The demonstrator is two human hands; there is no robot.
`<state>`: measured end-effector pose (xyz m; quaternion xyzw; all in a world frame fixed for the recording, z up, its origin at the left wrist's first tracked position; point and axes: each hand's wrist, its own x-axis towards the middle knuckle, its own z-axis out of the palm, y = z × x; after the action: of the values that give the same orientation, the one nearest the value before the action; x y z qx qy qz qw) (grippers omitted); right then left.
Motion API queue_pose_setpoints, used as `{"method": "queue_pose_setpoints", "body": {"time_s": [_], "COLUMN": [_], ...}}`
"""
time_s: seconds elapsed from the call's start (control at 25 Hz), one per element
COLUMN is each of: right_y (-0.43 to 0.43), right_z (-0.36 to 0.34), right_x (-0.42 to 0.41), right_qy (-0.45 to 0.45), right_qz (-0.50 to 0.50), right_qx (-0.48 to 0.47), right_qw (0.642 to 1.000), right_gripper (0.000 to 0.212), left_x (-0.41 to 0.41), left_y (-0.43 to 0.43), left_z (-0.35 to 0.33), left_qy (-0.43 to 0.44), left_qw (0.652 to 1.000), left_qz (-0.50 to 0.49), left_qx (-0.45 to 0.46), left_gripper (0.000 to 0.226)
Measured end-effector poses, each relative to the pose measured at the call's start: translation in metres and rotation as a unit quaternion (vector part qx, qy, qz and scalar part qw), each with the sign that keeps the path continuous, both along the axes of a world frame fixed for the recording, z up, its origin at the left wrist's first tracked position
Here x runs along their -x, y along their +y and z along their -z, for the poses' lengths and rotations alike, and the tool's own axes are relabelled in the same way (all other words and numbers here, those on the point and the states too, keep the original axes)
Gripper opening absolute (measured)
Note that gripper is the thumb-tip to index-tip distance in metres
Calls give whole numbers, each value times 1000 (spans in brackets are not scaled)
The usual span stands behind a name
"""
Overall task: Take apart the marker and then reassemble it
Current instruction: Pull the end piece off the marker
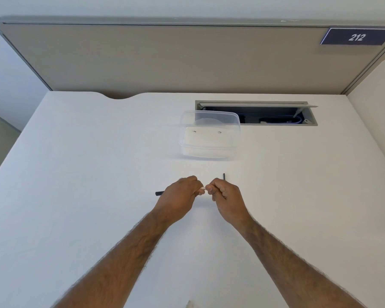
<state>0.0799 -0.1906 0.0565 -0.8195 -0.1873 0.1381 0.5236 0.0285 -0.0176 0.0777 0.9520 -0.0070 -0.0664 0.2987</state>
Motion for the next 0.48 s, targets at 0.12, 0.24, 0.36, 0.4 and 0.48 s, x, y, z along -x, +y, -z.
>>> {"method": "queue_pose_setpoints", "body": {"time_s": [0.12, 0.24, 0.36, 0.4, 0.48], "right_y": [0, 2, 4, 6, 8], "right_z": [-1, -4, -6, -5, -6], "right_x": [1, 2, 2, 3, 3], "right_qy": [42, 75, 111, 130, 183], "right_qz": [20, 34, 52, 59, 76], "right_qx": [-19, -25, -36, -49, -83], "right_qw": [999, 996, 992, 989, 977], "right_gripper": [28, 32, 36, 37, 39], "left_x": [0, 1, 1, 1, 1], "left_y": [-3, -4, -5, -5, -4], "left_z": [-2, -2, -3, -3, -3], "left_qy": [-23, -53, -87, -106, -141], "left_qw": [1000, 998, 994, 992, 985], "left_qz": [1, 5, 12, 16, 25], "left_qx": [-15, -27, -57, -71, -100], "left_gripper": [21, 19, 17, 16, 12]}}
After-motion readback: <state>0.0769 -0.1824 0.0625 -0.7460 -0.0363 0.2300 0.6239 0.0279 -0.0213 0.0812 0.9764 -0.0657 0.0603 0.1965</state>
